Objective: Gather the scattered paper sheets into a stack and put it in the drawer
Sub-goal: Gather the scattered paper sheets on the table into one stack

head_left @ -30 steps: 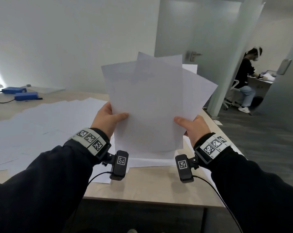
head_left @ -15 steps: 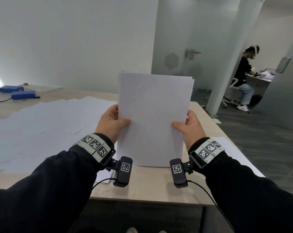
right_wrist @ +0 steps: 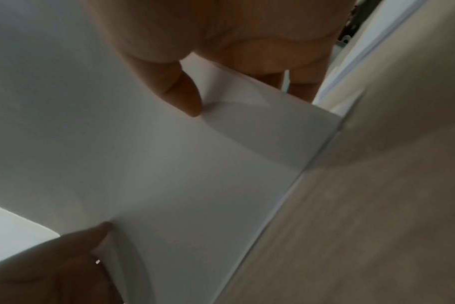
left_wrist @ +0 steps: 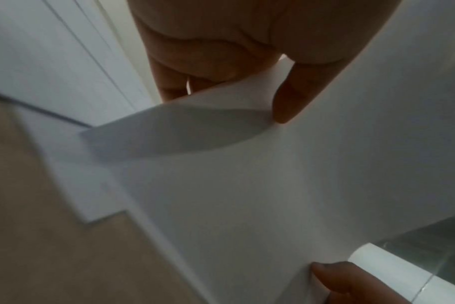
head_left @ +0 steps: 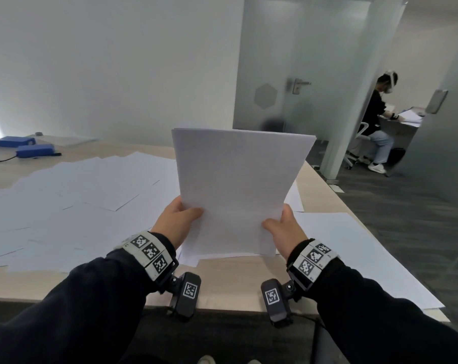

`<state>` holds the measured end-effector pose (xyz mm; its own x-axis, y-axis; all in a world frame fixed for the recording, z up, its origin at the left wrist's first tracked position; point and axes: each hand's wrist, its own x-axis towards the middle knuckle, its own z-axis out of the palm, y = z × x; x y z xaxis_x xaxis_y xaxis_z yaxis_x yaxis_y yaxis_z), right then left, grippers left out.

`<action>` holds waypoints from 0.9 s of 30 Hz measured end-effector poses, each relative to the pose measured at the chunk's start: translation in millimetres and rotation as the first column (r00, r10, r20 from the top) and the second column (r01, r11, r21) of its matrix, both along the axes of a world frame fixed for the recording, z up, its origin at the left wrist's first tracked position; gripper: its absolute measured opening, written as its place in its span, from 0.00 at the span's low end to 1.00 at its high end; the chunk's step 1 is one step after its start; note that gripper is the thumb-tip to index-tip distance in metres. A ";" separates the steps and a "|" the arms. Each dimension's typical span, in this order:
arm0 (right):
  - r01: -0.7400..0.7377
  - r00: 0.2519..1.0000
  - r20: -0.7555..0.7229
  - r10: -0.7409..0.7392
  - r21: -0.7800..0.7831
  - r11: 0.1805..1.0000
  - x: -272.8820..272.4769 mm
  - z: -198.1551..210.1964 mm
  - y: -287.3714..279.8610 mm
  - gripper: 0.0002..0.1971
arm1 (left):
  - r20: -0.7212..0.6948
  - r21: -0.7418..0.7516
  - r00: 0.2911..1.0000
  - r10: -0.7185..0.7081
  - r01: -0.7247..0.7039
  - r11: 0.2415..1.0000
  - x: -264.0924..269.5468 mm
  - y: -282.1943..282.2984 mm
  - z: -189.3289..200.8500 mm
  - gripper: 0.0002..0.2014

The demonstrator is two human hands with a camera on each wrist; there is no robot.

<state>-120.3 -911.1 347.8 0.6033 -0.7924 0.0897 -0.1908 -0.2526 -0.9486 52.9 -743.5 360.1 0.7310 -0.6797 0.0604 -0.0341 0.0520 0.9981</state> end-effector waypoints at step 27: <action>0.417 0.832 -0.311 -0.459 -0.195 0.888 -226.1 2.1 -89.6 0.25 | -0.064 0.408 0.831 -0.552 0.527 0.746 -179.7 -131.8 -23.7 0.21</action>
<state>-346.3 -1000.7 349.9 0.2040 -0.9777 0.0502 -0.6106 -0.1671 -0.7741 -126.8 -875.3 336.4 0.2385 -0.9332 -0.2687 -0.1782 -0.3140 0.9325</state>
